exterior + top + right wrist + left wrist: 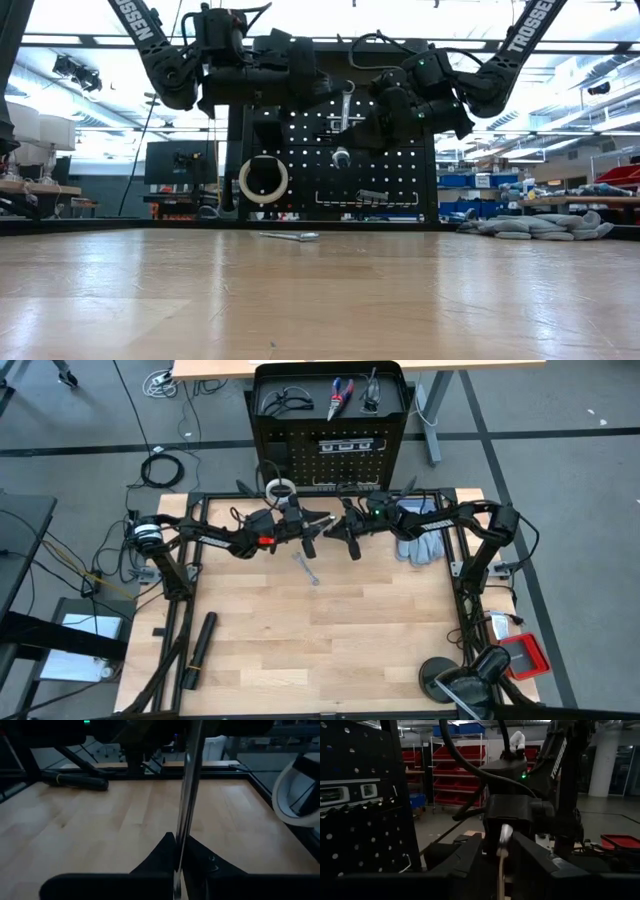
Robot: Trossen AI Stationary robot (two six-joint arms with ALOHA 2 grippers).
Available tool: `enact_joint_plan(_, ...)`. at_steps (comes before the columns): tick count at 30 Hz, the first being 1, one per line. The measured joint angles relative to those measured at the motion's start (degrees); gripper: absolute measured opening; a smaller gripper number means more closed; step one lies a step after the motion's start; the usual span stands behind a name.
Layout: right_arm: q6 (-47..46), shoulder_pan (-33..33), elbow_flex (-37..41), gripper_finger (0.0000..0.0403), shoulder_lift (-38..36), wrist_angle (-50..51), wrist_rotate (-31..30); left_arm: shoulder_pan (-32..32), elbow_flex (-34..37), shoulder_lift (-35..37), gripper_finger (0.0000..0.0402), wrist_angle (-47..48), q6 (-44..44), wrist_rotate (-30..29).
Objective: Hang tools onto peg board
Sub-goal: Hang the right silver wrench on the black pegboard
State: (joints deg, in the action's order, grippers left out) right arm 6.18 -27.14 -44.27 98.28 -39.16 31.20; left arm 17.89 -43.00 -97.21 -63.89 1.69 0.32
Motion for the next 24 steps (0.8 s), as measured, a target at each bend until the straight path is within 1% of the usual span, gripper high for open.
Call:
enact_joint_plan(2,-0.05,0.42,0.0,0.0026,0.0,-0.03,-0.08,0.02,-0.51,0.0,0.0108,1.04,0.02,1.19)
enact_joint_plan(5,0.04,1.18,0.0,0.0025,0.0,-0.16,-0.8,0.02,-2.39,0.0,0.0107,4.35,0.05,4.62)
enact_joint_plan(9,-0.09,1.58,0.0,0.0029,0.0,-0.12,-1.22,0.02,-4.68,0.0,0.0103,9.3,-2.8,4.87)
enact_joint_plan(12,-0.26,1.56,0.0,0.0029,0.0,-0.04,-1.72,0.01,-5.03,0.0,0.0075,9.92,-4.31,4.13)
enact_joint_plan(15,-1.44,1.58,0.0,0.0031,0.0,-0.04,-3.39,0.0,-5.03,0.0,0.0023,10.01,-4.72,3.1)
enact_joint_plan(17,-1.7,1.58,0.0,0.0042,0.0,-0.13,-6.35,0.02,-5.03,0.0,0.0014,10.09,-4.4,0.95)
enact_joint_plan(21,-1.43,1.58,0.0,0.0075,0.0,-0.17,-12.44,-0.78,-5.03,0.0,0.0014,11.03,-3.47,-7.99)
enact_joint_plan(24,-0.75,2.85,0.0,0.0098,-0.08,-0.12,-18.07,-1.6,-4.76,-0.02,0.0014,10.58,-2.23,-13.15)
